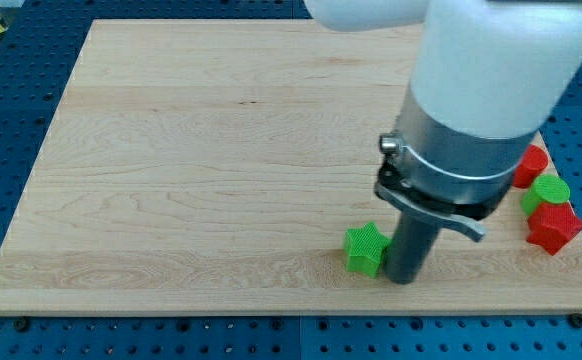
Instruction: Push the green star to the left side
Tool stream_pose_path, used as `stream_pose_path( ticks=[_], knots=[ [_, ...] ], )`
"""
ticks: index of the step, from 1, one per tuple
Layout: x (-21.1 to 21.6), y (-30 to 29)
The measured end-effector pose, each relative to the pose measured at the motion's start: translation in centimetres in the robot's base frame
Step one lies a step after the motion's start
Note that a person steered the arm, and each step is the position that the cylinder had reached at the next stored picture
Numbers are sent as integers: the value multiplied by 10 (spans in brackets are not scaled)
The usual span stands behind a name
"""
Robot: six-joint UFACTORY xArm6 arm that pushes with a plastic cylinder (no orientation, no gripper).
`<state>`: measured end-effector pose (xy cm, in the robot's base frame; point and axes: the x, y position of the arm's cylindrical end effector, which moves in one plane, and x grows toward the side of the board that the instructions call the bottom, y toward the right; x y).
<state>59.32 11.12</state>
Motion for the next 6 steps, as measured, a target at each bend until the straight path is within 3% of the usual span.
stream_pose_path(
  ticks=[1, 4, 6],
  knots=[
    [0, 18],
    [-27, -54],
    [-15, -33]
  ],
)
